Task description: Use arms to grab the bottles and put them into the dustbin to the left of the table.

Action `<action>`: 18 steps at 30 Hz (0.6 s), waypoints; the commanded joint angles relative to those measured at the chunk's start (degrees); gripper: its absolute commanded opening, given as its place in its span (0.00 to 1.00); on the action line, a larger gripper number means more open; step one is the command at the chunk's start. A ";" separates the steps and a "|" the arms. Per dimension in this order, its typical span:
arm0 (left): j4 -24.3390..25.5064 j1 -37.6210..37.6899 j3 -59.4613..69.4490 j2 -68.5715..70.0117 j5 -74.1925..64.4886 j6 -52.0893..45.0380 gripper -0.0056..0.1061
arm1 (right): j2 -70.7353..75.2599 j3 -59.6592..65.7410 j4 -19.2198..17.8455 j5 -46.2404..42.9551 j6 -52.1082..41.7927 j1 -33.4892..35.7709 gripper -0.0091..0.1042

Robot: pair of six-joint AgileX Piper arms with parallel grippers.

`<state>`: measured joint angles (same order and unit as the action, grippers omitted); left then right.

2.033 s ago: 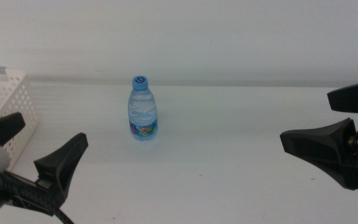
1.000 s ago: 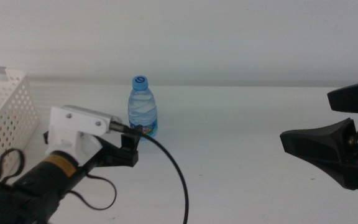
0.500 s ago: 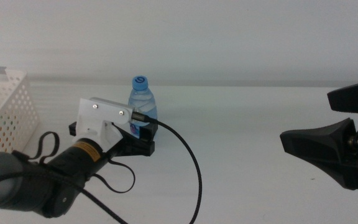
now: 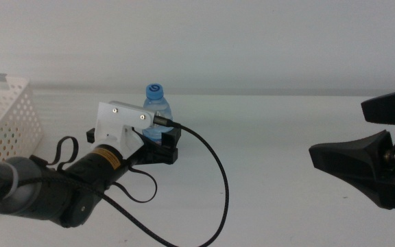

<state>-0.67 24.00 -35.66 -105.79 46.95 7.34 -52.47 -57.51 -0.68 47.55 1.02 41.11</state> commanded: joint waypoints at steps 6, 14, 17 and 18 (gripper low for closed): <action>3.50 0.00 -0.32 -0.24 0.35 1.66 0.89 | 0.19 0.20 -0.33 -0.58 -0.63 0.07 0.84; 5.60 0.00 -0.32 -0.24 0.87 1.91 0.89 | 0.19 0.20 -0.33 -0.58 -0.63 0.07 0.84; 5.60 0.00 -0.32 -0.24 1.13 2.16 0.89 | 0.19 0.20 -0.33 -0.58 -0.63 0.07 0.84; 4.80 0.00 -0.32 -0.24 1.13 2.16 0.89 | 0.19 0.20 -0.33 -0.58 -0.63 0.07 0.84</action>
<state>4.82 24.00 -35.66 -105.79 47.15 8.85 -52.47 -57.51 -0.68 47.55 1.02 41.11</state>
